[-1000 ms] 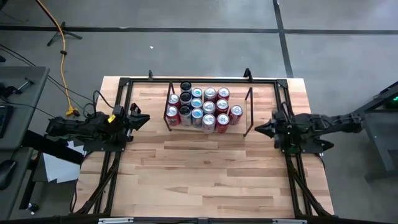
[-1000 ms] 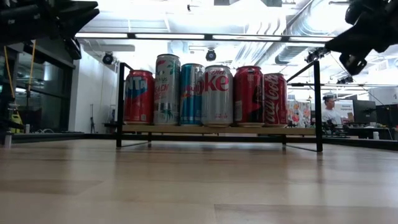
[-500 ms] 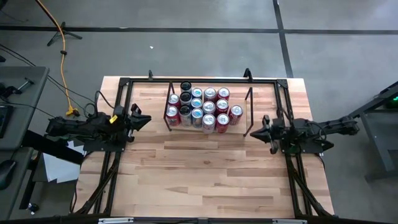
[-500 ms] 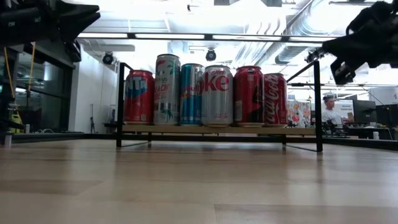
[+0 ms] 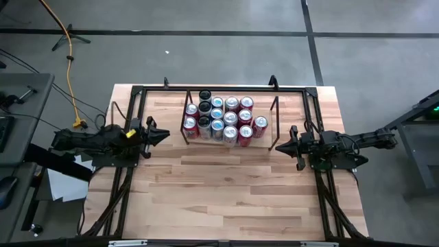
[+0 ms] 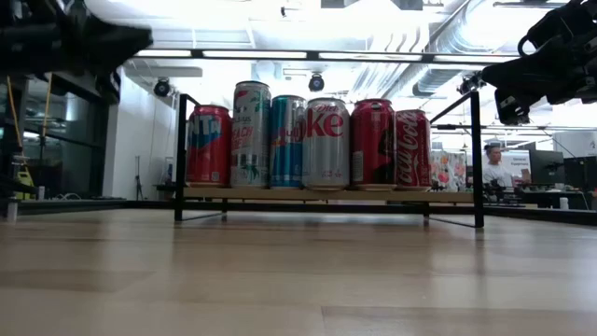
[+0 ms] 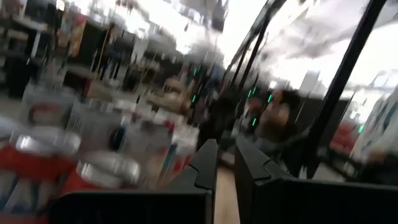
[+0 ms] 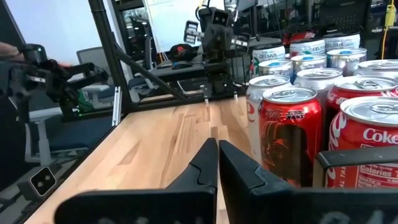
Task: Place canned beverage on shelf
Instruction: Return to Home Position
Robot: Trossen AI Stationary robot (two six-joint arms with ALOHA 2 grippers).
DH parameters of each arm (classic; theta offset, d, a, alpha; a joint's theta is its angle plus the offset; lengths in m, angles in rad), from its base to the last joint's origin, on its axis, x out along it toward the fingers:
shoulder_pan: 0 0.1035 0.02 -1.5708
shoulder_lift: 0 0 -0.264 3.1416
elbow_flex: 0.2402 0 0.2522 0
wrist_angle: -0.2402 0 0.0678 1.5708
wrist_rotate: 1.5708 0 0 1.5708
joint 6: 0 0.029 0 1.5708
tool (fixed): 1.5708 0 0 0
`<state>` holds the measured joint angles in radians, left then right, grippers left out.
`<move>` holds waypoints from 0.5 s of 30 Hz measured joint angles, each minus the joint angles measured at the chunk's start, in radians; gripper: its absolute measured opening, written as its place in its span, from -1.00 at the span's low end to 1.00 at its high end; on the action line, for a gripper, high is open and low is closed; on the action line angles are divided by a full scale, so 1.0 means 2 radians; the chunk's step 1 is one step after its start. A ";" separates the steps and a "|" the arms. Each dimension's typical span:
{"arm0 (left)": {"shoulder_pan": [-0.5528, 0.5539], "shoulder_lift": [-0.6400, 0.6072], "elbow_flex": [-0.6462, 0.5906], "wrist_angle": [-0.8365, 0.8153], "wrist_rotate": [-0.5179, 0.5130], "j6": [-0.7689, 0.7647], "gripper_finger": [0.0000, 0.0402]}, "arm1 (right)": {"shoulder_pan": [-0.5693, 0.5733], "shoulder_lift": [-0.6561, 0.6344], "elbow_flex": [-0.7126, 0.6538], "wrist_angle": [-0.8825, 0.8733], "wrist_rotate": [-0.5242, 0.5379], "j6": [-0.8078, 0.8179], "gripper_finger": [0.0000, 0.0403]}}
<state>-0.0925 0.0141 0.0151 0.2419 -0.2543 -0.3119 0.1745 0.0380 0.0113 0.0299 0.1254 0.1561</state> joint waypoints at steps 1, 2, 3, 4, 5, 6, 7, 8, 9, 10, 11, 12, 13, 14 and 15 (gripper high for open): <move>0.000 -0.006 0.000 -0.023 0.000 0.000 -0.96 | 0.000 0.000 0.000 0.000 0.000 0.000 -1.00; 0.000 -0.005 0.000 -0.043 0.000 0.000 -0.96 | 0.000 0.000 0.000 0.000 0.000 0.000 -1.00; 0.000 -0.005 0.000 -0.070 0.000 0.000 -0.96 | 0.000 0.000 0.000 0.000 0.001 0.000 -1.00; 0.000 -0.005 -0.001 -0.098 0.000 0.000 -0.96 | 0.000 0.000 0.000 0.000 0.001 0.000 -1.00; 0.000 -0.004 -0.001 -0.097 0.005 0.001 -0.96 | 0.000 0.000 0.000 0.000 0.001 0.000 -1.00; 0.000 -0.004 -0.002 -0.098 0.008 0.001 -0.96 | 0.000 0.000 0.000 -0.001 0.001 0.000 -1.00; 0.000 -0.005 -0.001 -0.099 0.012 0.002 -0.96 | 0.001 -0.001 0.000 -0.001 0.001 0.000 -1.00; 0.000 -0.005 -0.001 -0.098 0.020 0.002 -0.96 | 0.001 -0.004 0.000 -0.001 0.000 0.000 -1.00; 0.000 -0.005 -0.001 -0.101 0.021 0.001 -0.96 | 0.001 -0.006 0.000 -0.001 0.000 0.000 -1.00; 0.000 -0.005 -0.001 -0.101 0.021 0.001 -0.96 | 0.001 -0.009 0.000 0.000 0.000 0.000 -1.00; 0.000 -0.005 -0.001 -0.101 0.022 0.000 -0.96 | 0.001 -0.017 0.000 0.000 -0.001 0.000 -1.00; 0.000 -0.005 -0.001 -0.101 0.021 0.000 -0.96 | 0.002 -0.018 0.000 0.001 -0.001 0.000 -1.00; 0.000 -0.005 -0.001 -0.101 0.022 0.000 -0.96 | 0.001 -0.019 0.000 0.006 -0.001 0.000 -1.00; 0.000 -0.005 -0.001 -0.101 0.021 0.000 -0.96 | 0.001 -0.019 0.000 0.006 0.000 0.000 -1.00; 0.000 -0.005 -0.001 -0.099 0.021 0.000 -0.96 | 0.001 -0.019 0.000 0.005 -0.001 0.000 -1.00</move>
<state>-0.0929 0.0036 0.0128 0.0447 -0.2123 -0.3119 0.1772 0.0002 0.0105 0.0409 0.1244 0.1558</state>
